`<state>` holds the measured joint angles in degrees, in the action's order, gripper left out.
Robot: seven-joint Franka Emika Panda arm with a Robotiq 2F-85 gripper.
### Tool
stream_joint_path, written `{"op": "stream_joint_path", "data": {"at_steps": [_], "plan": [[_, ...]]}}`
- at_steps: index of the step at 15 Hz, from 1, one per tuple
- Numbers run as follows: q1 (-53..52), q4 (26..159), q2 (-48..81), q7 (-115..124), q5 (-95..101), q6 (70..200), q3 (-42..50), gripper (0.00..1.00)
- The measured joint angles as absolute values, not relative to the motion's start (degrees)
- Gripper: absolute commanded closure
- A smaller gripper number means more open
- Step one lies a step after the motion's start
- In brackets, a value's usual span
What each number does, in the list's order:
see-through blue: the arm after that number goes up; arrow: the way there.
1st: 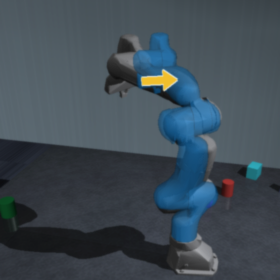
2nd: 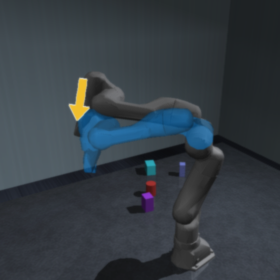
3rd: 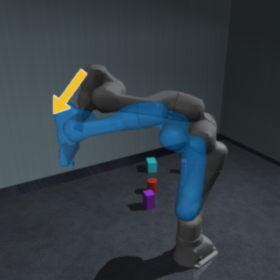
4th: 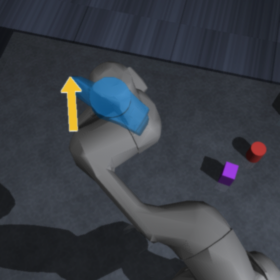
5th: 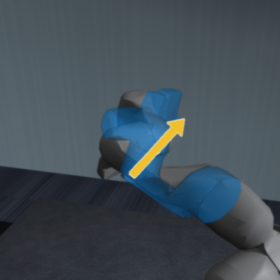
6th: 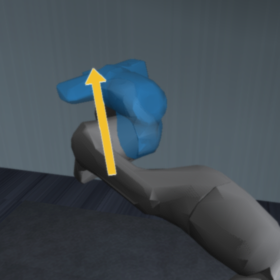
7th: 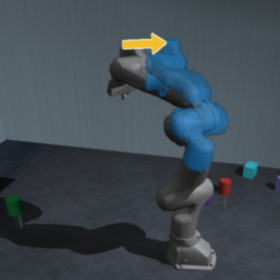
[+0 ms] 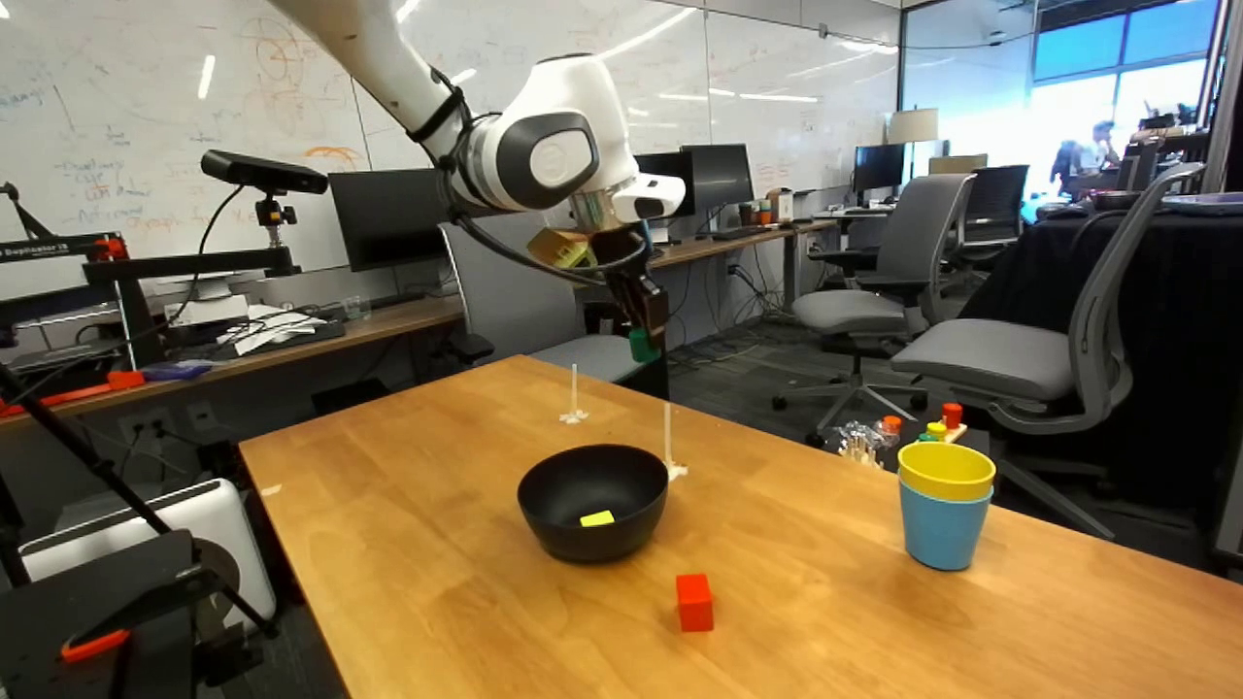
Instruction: Put the blocks inside the black bowl
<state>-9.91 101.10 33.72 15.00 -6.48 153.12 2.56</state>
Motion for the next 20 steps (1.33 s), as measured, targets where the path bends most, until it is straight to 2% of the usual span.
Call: {"op": "stream_joint_path", "data": {"at_steps": [10, 20], "plan": [[-9.67, 109.47, 25.67, 16.21, 4.41, 142.68, 6.06, 0.81], [-5.62, 120.42, 28.21, 9.89, 2.81, 151.43, 1.94, 0.81]]}}
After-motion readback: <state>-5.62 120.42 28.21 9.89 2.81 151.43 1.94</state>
